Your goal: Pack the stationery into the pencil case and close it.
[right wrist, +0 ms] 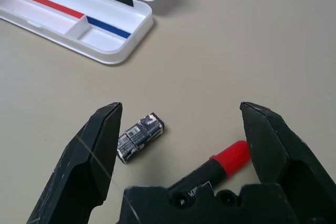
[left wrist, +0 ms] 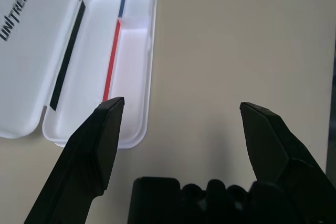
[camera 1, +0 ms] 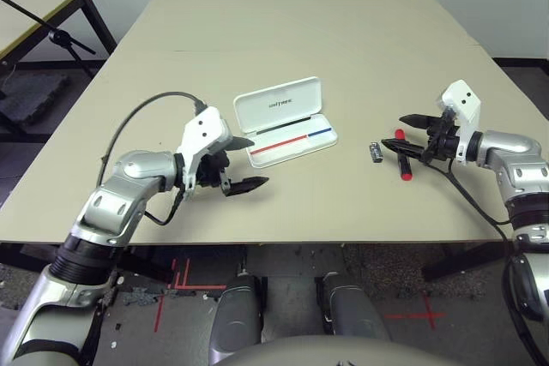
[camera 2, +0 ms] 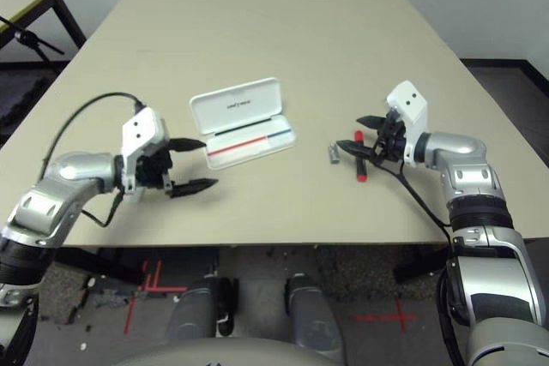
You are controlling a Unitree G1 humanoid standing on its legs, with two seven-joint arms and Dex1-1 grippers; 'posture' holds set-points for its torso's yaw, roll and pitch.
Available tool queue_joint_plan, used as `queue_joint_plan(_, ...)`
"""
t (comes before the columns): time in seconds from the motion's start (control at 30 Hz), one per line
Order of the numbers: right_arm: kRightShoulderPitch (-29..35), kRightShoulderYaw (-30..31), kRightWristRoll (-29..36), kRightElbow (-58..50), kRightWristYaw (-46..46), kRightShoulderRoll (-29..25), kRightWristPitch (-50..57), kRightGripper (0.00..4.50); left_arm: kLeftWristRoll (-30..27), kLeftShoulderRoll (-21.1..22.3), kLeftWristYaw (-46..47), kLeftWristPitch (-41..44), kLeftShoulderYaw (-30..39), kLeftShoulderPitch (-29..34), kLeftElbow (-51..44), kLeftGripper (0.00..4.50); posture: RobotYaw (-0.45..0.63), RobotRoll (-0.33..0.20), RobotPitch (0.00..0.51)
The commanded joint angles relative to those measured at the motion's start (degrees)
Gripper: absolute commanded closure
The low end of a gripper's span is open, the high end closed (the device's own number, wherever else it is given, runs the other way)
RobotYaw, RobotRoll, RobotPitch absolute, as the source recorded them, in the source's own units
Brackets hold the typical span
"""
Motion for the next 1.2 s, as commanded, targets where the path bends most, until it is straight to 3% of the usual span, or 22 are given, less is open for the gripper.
queue_joint_plan(0.03,0.39,-0.68,0.67,-1.3,-0.58,-0.12,0.62,0.0,3.26,-1.11,-1.05,-1.56,-2.79,-2.15,3.4,0.05,-0.1,0.0,0.053)
queue_joint_plan(0.4,1.7,-0.75,1.17,-3.47,-2.49,0.27,0.98,0.0,7.75,-4.79,-3.52,-3.54,-6.07,-6.85,12.24,0.05,-0.13,0.0,0.056)
queue_joint_plan(0.87,3.4,-1.35,1.67,-4.53,-4.21,0.17,0.28,0.0,11.67,-5.74,-6.45,-1.31,-8.89,-8.73,16.01,0.05,-0.17,0.0,0.059)
queue_joint_plan(1.0,4.0,-1.55,1.96,-5.7,-4.96,0.2,0.58,0.0,12.17,-6.01,-7.19,0.44,-9.56,-9.65,17.04,0.96,-0.18,0.0,0.059)
queue_joint_plan(1.2,5.36,-1.71,2.02,-6.32,-5.92,0.49,-0.04,0.0,12.42,-5.88,-9.03,3.63,-10.27,-11.1,18.06,3.38,-0.19,0.0,0.06)
